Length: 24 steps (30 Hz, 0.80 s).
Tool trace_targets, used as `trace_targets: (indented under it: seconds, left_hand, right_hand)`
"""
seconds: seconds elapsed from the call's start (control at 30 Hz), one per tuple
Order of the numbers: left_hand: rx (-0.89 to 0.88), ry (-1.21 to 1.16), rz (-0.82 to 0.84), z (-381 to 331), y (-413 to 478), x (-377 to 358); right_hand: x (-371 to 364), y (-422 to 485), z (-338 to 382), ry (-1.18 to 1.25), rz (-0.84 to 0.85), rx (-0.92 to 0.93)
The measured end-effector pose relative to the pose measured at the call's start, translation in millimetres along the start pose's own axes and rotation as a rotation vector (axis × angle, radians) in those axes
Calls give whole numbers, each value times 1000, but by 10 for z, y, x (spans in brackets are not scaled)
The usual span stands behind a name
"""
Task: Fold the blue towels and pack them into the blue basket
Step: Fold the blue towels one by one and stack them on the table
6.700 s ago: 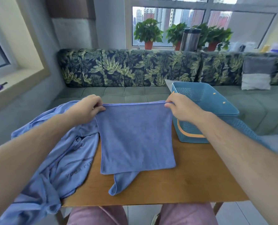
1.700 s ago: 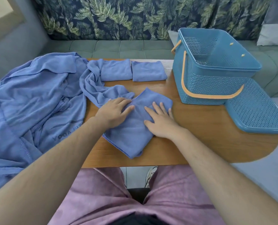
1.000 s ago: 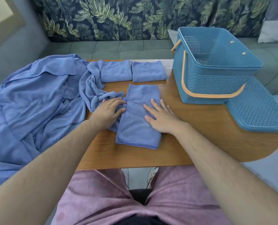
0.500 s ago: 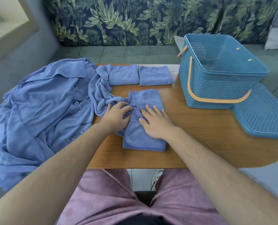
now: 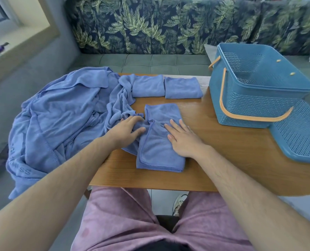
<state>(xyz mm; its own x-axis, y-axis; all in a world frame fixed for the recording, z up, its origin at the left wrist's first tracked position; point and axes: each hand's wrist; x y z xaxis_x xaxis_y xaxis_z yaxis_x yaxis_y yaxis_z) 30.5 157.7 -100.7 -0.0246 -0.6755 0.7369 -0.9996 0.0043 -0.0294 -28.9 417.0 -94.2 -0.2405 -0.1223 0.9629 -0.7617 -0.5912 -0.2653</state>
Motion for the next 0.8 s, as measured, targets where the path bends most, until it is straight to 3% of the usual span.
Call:
trace_targets:
  seconds: [0.27,0.43,0.53,0.63,0.8]
  left_hand:
    - [-142,141,-34,189,-56,161]
    - [-58,517,-54,35,-25,374]
    - [-140,330,-115,-414,39,90]
    - [-282,60,-19,-804,124,-296]
    - [-82,250,160,-779,101,-638]
  right_hand:
    - [60,64,-414,-10,25,-70]
    - [87,62,-370,-25,15,-48]
    - [113,15,-236,-84,-107,-37]
    - [104,-78,-101,-101,-173,-1]
    - [-100,-263,-159,-46,-62,58]
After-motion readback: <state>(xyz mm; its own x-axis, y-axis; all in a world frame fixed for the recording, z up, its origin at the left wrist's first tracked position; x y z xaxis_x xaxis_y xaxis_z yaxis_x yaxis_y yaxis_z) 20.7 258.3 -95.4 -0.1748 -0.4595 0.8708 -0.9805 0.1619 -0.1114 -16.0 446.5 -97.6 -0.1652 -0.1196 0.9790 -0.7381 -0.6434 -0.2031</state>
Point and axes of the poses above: each hand's wrist, its own y-axis towards the middle knuckle, its own x-axis out of the back of the hand, z = x × y, and after that the axes turned 12 degrees about -y, right-handed
